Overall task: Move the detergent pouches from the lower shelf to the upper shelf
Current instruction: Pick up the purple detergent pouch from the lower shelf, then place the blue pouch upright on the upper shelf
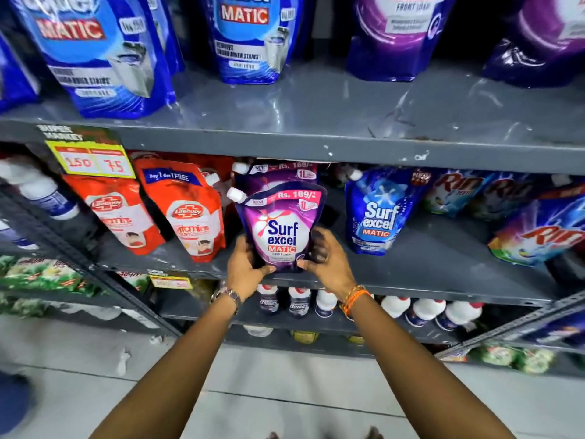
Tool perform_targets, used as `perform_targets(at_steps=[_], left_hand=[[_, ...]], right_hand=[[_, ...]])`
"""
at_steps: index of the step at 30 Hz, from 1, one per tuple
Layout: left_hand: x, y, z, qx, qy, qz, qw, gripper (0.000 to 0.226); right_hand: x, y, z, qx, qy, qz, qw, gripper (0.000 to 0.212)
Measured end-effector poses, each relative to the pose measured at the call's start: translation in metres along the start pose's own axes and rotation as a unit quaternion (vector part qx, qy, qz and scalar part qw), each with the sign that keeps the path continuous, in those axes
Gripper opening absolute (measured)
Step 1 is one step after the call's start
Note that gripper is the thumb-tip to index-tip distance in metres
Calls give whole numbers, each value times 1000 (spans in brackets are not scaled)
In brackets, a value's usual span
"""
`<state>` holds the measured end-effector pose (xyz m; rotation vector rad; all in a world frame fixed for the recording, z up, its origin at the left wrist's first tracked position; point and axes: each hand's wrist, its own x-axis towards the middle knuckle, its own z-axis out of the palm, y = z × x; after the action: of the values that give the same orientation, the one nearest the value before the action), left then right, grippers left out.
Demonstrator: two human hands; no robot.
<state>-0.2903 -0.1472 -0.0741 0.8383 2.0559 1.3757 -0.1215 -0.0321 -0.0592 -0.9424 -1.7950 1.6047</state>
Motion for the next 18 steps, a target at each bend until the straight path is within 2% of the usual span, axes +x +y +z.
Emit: perform_targets(at_steps=[3,5,7,9,11,14,16,18], left_hand=[[-33,13,11,-42,135,-30,990,76],[-56,24,26,-46,183,-18,982,59],[-70,34,48,-41,146,27,988,51],[-74,46,72,-28,75,62,995,51],[-65,58,98,-1,-5,79,997,56],[-39,69,139,25,-91,54,994,81],[-19,76,162,31,-101,37,994,102],[0,80,177,33,-93,38,994,116]], right_hand=[[-16,4,-33,69,85,3,994,69],[-27,5,-66,132,179,-7,975,59],[-33,7,-100,178,254,-14,951,59],[-30,12,-130,182,289,-13,940,52],[-22,13,-152,145,278,-4,950,58],[4,8,-175,95,195,-10,976,79],[25,0,-186,92,132,-26,987,88],[45,-7,-190,106,88,-45,989,89]])
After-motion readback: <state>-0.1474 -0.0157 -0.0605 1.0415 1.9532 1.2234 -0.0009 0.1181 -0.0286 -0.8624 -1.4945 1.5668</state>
